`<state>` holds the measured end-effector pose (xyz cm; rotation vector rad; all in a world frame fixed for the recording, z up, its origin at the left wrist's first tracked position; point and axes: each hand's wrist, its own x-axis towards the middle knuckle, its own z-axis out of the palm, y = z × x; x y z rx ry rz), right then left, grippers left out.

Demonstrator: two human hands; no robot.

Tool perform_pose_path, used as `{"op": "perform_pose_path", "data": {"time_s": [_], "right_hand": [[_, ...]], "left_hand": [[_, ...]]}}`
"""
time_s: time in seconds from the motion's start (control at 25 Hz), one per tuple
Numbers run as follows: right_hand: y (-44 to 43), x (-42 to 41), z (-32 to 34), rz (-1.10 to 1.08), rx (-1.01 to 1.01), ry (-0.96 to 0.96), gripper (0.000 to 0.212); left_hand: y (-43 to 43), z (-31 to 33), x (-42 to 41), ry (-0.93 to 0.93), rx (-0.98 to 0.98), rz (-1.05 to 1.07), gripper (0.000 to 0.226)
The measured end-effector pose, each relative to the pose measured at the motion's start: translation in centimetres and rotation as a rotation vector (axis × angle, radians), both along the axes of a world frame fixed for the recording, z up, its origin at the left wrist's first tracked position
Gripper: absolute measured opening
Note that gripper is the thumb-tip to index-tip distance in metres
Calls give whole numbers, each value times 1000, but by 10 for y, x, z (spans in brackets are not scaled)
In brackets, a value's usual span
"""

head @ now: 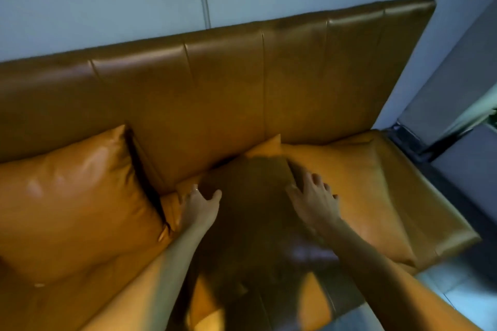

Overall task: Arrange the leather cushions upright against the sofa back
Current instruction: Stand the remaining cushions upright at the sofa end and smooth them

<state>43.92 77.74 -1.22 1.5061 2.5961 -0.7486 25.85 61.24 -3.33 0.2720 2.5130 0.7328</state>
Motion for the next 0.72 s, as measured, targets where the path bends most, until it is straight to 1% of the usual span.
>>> {"op": "perform_pose_path", "data": {"time_s": [0.12, 0.24, 0.32, 0.4, 0.44, 0.48, 0.52, 0.56, 0.64, 0.68, 0.72], "right_hand": [[29, 0, -29, -39, -64, -70, 76], [43, -14, -52, -49, -188, -35, 86], [46, -31, -63, -59, -314, 23, 93], [46, -47, -72, -149, -466, 133, 101], [47, -53, -75, -204, -524, 192, 104], [49, -58, -77, -250, -558, 234, 107], [52, -61, -80, -277, -565, 267, 107], [54, -62, -82, -294, -550, 292, 105], [57, -62, -81, -303, -520, 343, 98], [58, -61, -79, -309, -526, 393, 97], [56, -60, -75, -327, -548, 458, 97]], "left_hand": [[19, -26, -10, -91, 49, 68, 87], [26, -58, -34, -245, 118, 228, 99], [21, -70, -48, -335, 125, 355, 107], [7, -85, -57, -432, 157, 459, 110], [1, -94, -61, -504, 213, 513, 114], [-4, -99, -64, -582, 265, 554, 124], [-7, -105, -66, -646, 327, 574, 131], [-8, -101, -67, -684, 378, 571, 126], [-11, -95, -74, -690, 416, 522, 95], [-13, -91, -78, -688, 438, 518, 88], [-14, -85, -82, -704, 456, 502, 93]]}}
